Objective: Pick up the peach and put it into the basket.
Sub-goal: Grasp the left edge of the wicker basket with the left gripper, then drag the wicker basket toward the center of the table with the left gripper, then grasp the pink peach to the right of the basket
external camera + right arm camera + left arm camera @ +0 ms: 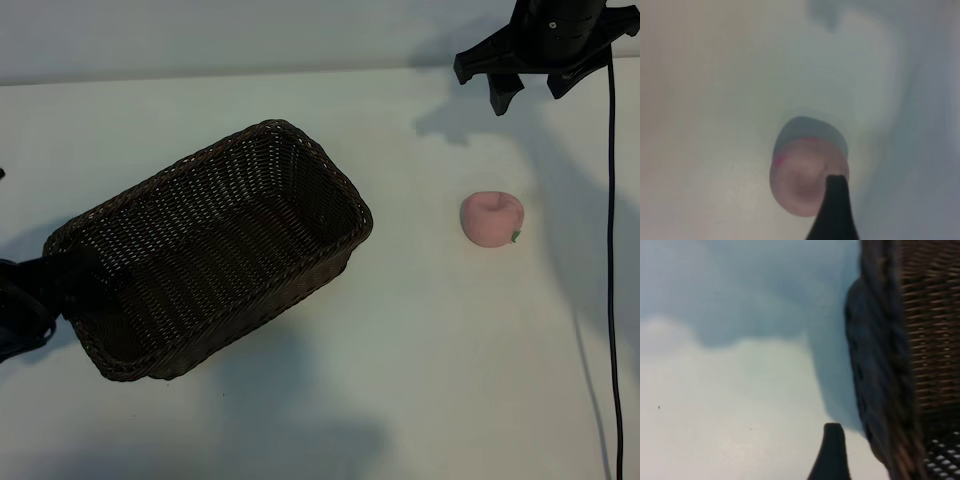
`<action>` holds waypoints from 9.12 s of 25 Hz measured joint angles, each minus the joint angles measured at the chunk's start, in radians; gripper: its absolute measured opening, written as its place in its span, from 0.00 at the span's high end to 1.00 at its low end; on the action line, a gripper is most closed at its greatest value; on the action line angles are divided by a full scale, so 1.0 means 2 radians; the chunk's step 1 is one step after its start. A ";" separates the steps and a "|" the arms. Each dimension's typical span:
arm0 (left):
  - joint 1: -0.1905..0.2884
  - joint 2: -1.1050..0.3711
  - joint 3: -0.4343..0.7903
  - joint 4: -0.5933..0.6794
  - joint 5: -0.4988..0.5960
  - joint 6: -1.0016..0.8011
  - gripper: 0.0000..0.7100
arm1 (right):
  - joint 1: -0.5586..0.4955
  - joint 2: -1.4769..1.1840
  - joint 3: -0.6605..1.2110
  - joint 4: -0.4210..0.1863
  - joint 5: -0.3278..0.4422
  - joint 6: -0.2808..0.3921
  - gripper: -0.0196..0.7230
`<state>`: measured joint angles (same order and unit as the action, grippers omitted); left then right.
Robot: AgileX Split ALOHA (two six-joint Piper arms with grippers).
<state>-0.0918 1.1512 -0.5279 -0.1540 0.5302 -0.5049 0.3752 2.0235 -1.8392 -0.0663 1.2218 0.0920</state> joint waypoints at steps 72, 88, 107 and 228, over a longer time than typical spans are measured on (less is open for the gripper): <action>0.000 0.182 -0.250 -0.056 0.067 0.152 0.85 | 0.000 0.000 0.000 0.000 0.000 -0.016 0.21; -0.024 0.358 -0.396 -0.119 0.112 0.275 0.85 | 0.000 0.000 0.000 0.000 0.000 -0.016 0.22; -0.040 0.432 -0.401 -0.128 0.066 0.263 0.85 | 0.000 0.000 0.000 0.000 0.000 -0.016 0.22; -0.040 0.253 -0.394 0.011 0.152 0.196 0.25 | -0.012 -0.030 0.271 0.046 -0.238 0.090 0.94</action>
<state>-0.1709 1.6574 -1.3166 -0.1317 0.8347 -0.1120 0.3511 1.9632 -1.2980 0.0252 0.7465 0.2715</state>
